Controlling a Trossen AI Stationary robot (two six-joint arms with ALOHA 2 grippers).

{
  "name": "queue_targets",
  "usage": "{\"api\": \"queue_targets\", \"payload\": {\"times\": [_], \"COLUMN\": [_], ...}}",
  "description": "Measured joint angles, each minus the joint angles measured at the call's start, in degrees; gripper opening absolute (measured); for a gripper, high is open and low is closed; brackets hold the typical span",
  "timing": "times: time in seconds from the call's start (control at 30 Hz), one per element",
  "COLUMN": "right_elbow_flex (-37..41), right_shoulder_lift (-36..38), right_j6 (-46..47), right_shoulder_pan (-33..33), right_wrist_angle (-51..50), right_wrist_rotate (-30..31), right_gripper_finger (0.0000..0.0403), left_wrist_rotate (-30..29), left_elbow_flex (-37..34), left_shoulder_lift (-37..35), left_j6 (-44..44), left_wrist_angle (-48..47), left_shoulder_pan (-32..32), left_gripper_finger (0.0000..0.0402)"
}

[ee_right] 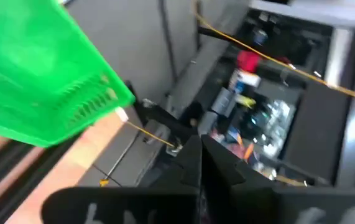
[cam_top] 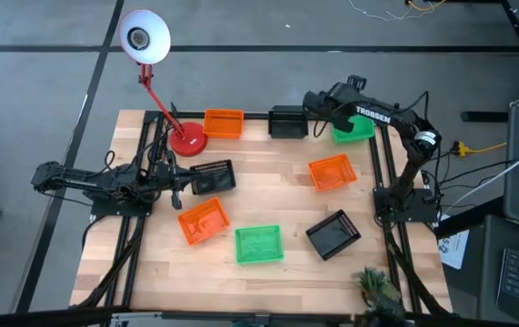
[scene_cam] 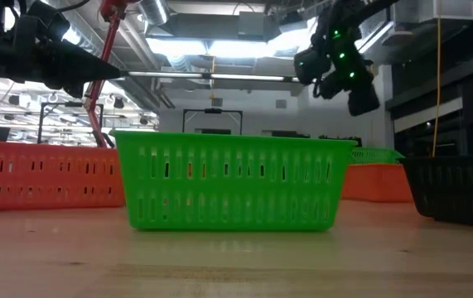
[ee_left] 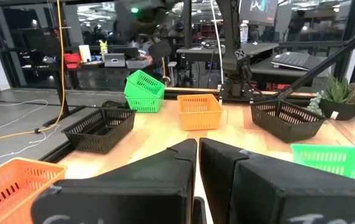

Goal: Stack baskets by color
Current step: Stack the middle green bin on top of the top green bin

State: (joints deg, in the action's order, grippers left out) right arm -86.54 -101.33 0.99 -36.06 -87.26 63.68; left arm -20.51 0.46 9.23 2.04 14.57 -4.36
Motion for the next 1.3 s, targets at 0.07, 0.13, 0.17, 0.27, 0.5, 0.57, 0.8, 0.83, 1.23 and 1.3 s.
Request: {"api": "queue_targets", "payload": {"times": [0.07, 0.13, 0.17, 0.27, 0.5, 0.57, 0.8, 0.83, 1.23, 1.3], "right_elbow_flex": [2.35, 6.65, 9.25, 17.82, 32.63, 35.34, 44.18, 44.79, 46.88, 46.88], "right_shoulder_lift": [2.51, 6.31, 8.57, 15.83, 24.98, 25.16, 24.23, 24.23, 24.23, 24.23], "right_j6": [3.54, 4.52, 4.27, -4.21, -31.53, -36.83, -40.31, -40.64, -43.21, -42.76], "right_shoulder_pan": [0.76, 0.73, 0.47, -1.49, -3.43, -4.16, -5.64, -5.63, -11.37, -12.09], "right_wrist_angle": [-0.91, 1.0, 3.22, 17.38, 65.99, 72.03, 81.16, 82.64, 84.66, 84.51], "right_wrist_rotate": [2.95, 4.64, 4.6, 0.86, -9.05, -8.97, -9.75, -9.75, -21.95, -25.38], "right_gripper_finger": [0.0002, 0.0002, 0.0002, 0.0002, 0.0001, 0.0001, 0.0, 0.0, 0.0, 0.0], "left_wrist_rotate": [0.0, 0.01, 0.01, 0.0, 0.02, 0.0, 0.01, 0.02, 0.02, 0.02], "left_elbow_flex": [0.01, 0.0, 0.01, 0.0, 0.01, 0.01, 0.01, 0.0, -0.01, 0.01], "left_shoulder_lift": [0.01, 0.0, 0.0, 0.0, 0.0, 0.0, 0.0, 0.0, 0.0, 0.0], "left_j6": [0.02, 0.0, -0.01, -0.02, -0.46, -0.46, -0.42, -0.42, -0.39, -0.39], "left_wrist_angle": [0.0, 0.0, 0.0, 0.0, 0.0, 0.0, 0.0, 0.02, 0.02, 0.02], "left_shoulder_pan": [0.01, 0.02, 0.02, 0.01, 0.02, 0.02, 0.01, 0.01, 0.02, 0.01], "left_gripper_finger": [0.0011, 0.0011, 0.0011, 0.0011, 0.0011, 0.0011, 0.0011, 0.0011, 0.0011, 0.0011]}}
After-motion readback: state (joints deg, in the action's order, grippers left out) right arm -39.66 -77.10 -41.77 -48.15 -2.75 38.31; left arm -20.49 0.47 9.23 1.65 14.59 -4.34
